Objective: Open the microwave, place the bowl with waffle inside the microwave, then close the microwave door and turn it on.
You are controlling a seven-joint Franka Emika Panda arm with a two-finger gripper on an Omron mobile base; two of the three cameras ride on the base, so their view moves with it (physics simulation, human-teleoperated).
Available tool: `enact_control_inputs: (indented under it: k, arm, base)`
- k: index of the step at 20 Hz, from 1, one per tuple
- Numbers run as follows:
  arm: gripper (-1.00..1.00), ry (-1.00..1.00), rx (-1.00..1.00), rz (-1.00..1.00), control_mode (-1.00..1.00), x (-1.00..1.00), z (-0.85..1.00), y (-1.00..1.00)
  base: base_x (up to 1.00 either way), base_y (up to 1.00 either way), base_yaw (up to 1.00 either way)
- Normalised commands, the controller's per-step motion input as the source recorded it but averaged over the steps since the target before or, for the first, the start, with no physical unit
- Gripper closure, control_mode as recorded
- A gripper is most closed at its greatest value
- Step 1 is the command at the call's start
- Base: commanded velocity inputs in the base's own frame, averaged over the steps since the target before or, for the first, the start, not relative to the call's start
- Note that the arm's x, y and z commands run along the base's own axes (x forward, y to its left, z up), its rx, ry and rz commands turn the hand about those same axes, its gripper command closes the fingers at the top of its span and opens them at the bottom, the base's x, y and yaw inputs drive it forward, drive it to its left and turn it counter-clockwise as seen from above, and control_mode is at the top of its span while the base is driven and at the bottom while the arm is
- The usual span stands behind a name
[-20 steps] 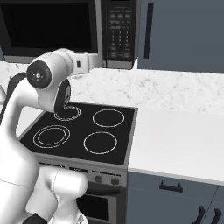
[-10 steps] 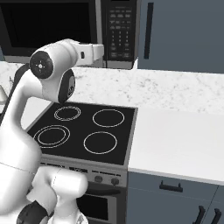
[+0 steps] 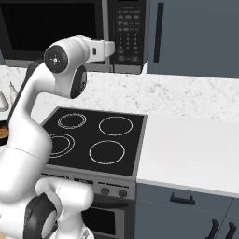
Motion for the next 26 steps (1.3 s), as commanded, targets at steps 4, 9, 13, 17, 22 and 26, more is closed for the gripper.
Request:
enact_control_inputs:
  k: [4,9,13,17,22,26]
  arm:
    - [-1.00,0.00,0.04,0.10,-1.00,0.52,0.00,-0.20]
    - [-1.00,0.00,0.01,0.05,-1.00,0.46,0.00,-0.21]
    - [-1.00,0.00,0.00,0.01,-1.00,0.31,0.00,-0.22]
    - [-1.00,0.00,0.00,0.00,-1.00,0.10,0.00,-0.05]
    - [-1.00,0.00,0.00,0.00,-1.00,0.12,0.00,0.05]
    - [-1.00,0.00,0.00,0.00,-1.00,0.07,-0.01,0.20]
  base:
    - [0.00,0.00,0.00]
    - [0.00,0.00,0.00]
    - [0.00,0.00,0.00]
    - [0.00,0.00,0.00]
    - [0.00,0.00,0.00]
    - [0.00,0.00,0.00]
